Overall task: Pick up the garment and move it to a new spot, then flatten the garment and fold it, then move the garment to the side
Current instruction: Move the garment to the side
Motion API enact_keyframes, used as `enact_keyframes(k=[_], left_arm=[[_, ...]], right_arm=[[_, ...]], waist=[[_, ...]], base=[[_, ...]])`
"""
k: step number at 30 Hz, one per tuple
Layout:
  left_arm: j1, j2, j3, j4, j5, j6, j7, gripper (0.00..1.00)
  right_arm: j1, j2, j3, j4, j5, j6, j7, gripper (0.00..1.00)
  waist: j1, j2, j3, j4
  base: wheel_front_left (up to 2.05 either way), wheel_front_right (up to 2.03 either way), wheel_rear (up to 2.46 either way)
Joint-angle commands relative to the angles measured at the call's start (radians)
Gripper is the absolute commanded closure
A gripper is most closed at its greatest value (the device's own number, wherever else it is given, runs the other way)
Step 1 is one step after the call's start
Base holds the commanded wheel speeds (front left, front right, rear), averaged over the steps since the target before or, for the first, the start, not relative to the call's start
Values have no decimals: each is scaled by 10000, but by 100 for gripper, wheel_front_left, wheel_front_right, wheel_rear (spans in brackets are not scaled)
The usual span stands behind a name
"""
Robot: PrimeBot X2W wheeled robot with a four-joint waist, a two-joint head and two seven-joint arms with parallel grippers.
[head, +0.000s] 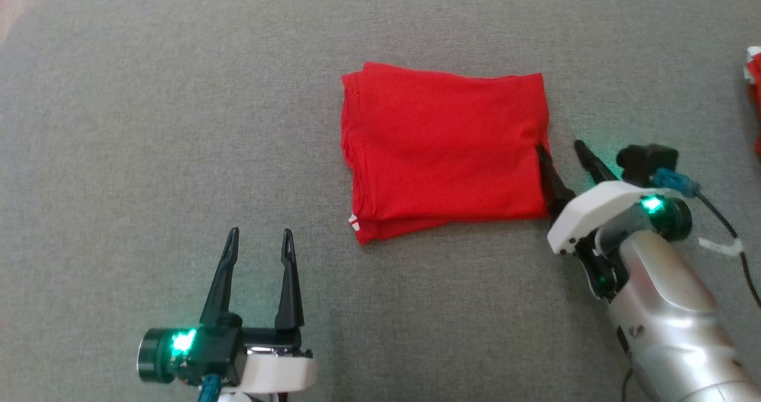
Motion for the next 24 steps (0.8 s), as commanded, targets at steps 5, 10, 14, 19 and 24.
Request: enact_keyframes(k=[5, 10, 14, 19, 24], left_arm=[[-335, -37, 144, -237, -183, 185, -51, 0], [-352, -37, 191, -274, -240, 248, -51, 0], [-435, -37, 278, -274, -185, 218, -51, 0], [-570, -37, 424, -221, -37, 134, -51, 0], [-831, -37, 566, -138, 196, -23, -51, 0]], right_arm=[[-279, 143, 702, 99, 179, -7, 60, 100], [-420, -68, 828, -53, 230, -7, -286, 100], [-582, -415, 811, -466, 249, -7, -439, 100], [-783, -883, 631, -1064, 147, -7, -468, 100], [-1061, -1585, 142, -1983, -152, -7, -348, 100]], waist=[[-1, 0, 61, -6], [-1, 0, 172, -369], [-1, 0, 357, -943], [-1, 0, 615, -1669], [-1, 0, 940, -2506]], base=[[0, 0, 0], [0, 0, 0], [0, 0, 0], [0, 0, 0], [0, 0, 0]])
